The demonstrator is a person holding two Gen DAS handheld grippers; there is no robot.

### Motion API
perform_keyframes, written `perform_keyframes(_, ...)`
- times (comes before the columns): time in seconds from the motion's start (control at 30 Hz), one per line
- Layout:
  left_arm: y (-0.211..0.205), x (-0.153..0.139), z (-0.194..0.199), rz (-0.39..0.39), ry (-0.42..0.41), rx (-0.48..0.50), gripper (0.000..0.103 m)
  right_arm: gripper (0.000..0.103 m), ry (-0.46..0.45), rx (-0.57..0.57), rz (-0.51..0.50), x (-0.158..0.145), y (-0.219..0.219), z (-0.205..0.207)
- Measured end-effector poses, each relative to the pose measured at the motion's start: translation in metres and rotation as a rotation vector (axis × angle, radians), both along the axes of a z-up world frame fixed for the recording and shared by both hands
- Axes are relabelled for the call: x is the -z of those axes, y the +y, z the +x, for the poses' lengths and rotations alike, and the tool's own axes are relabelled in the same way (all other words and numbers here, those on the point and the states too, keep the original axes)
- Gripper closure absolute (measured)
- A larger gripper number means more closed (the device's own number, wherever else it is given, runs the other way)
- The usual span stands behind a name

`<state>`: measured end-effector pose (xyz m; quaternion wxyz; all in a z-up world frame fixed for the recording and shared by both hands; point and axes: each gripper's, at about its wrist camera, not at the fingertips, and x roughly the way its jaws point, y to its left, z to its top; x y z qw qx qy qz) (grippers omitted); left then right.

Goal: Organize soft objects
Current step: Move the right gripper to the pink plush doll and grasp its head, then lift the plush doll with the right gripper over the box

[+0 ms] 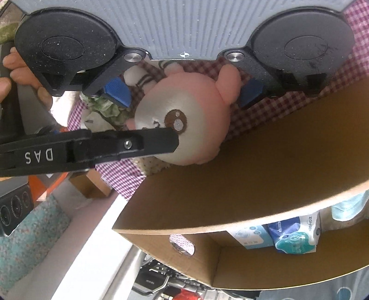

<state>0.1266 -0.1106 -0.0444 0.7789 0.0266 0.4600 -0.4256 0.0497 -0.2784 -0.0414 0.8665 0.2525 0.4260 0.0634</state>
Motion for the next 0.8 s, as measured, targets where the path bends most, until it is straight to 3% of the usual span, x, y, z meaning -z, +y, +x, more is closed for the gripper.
perform_keyframes(0.1,-0.002,0.004,0.002,-0.005,0.017,-0.007,0.016,0.026,0.011,-0.004,-0.007,0.002,-0.001,0.001)
perform_keyframes(0.53,0.006,0.000,-0.001,-0.053,0.037,-0.045,0.019,0.033,-0.014,-0.001,-0.001,-0.006,0.003,-0.007)
perform_keyframes(0.8,0.030,-0.030,-0.018,-0.093,-0.023,-0.094,0.019,0.033,-0.095,-0.035,-0.003,-0.034,0.022,-0.024)
